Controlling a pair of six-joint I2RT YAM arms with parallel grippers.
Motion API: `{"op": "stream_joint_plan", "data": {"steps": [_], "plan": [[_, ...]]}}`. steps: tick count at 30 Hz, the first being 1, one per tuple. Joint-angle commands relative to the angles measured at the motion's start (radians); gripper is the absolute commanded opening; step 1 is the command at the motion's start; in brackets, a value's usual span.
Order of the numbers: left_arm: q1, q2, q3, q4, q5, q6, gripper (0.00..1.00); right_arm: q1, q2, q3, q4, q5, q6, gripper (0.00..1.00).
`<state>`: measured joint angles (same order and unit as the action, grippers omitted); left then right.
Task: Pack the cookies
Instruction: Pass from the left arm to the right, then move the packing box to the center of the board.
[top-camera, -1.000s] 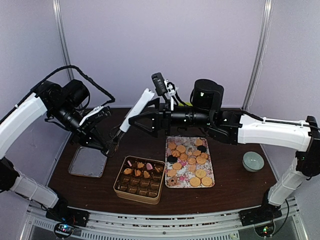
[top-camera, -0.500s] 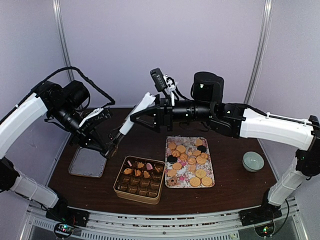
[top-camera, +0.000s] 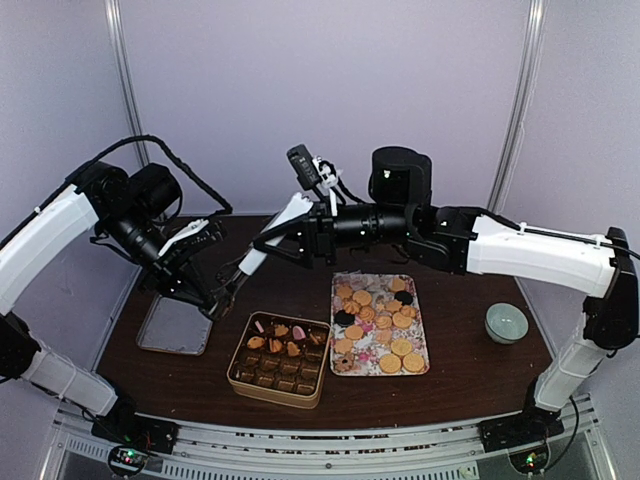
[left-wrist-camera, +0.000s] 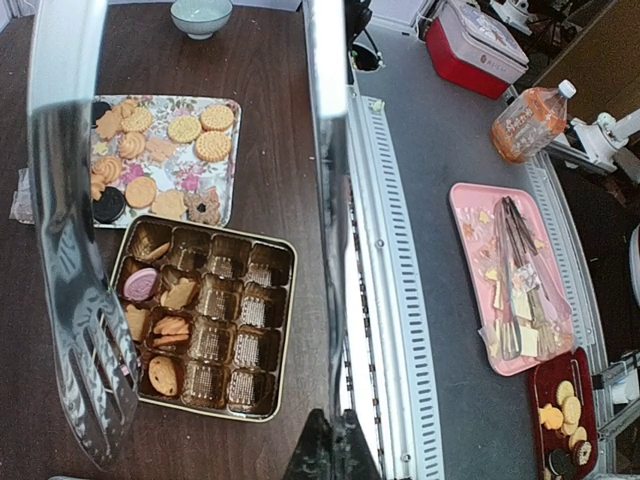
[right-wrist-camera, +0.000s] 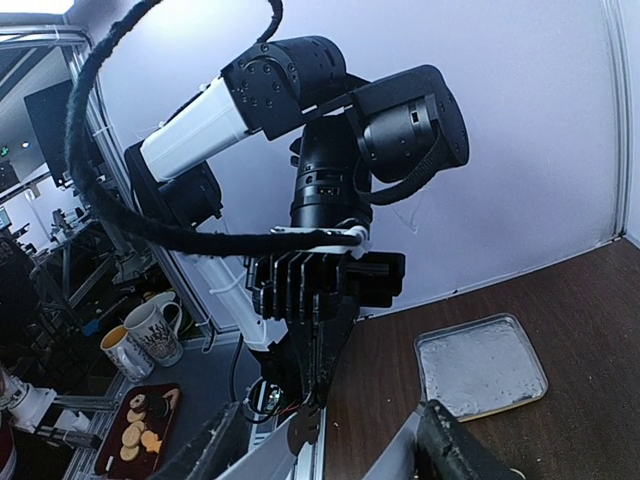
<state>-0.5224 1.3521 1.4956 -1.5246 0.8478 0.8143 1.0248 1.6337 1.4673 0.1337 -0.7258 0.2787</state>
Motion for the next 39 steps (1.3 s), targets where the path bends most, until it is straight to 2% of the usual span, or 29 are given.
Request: {"op": "stream_joint_plan", "data": {"steps": [1,4,8,10,12,15,17,19,20,27,33,39], "plan": [[0.005,0.005,0.038,0.014,0.016,0.012,0.0,0.014,0.007,-0.022,0.088,-0.013,0.059,0.54],[0.005,0.004,0.035,0.015,0.002,0.012,0.0,0.013,-0.005,-0.018,0.084,0.017,0.06,0.49],[0.005,-0.004,0.02,0.061,-0.05,-0.034,0.16,0.013,-0.028,-0.018,0.029,0.092,0.019,0.45],[0.005,-0.017,-0.006,0.136,-0.128,-0.097,0.26,0.013,-0.039,-0.018,-0.008,0.136,-0.001,0.42],[0.005,-0.03,-0.033,0.211,-0.219,-0.151,0.31,0.013,-0.047,-0.022,-0.032,0.171,-0.006,0.38],[0.009,-0.044,-0.057,0.309,-0.344,-0.217,0.49,0.014,-0.055,-0.032,-0.062,0.227,-0.008,0.37],[0.029,-0.058,-0.071,0.361,-0.385,-0.26,0.65,0.014,-0.054,-0.024,-0.105,0.273,-0.015,0.37],[0.076,-0.072,-0.085,0.393,-0.383,-0.281,0.92,0.021,-0.054,-0.011,-0.159,0.335,-0.028,0.37],[0.109,-0.077,-0.091,0.401,-0.377,-0.283,0.97,0.027,-0.053,-0.003,-0.187,0.379,-0.034,0.37],[0.339,-0.095,-0.164,0.503,-0.373,-0.301,0.98,0.095,-0.001,0.108,-0.439,0.751,-0.007,0.35],[0.368,-0.136,-0.298,0.563,-0.395,-0.235,0.98,0.172,0.071,0.216,-0.571,0.941,0.057,0.33],[0.369,-0.202,-0.468,0.645,-0.379,-0.064,0.98,0.221,0.195,0.365,-0.663,1.011,0.103,0.31]]}}
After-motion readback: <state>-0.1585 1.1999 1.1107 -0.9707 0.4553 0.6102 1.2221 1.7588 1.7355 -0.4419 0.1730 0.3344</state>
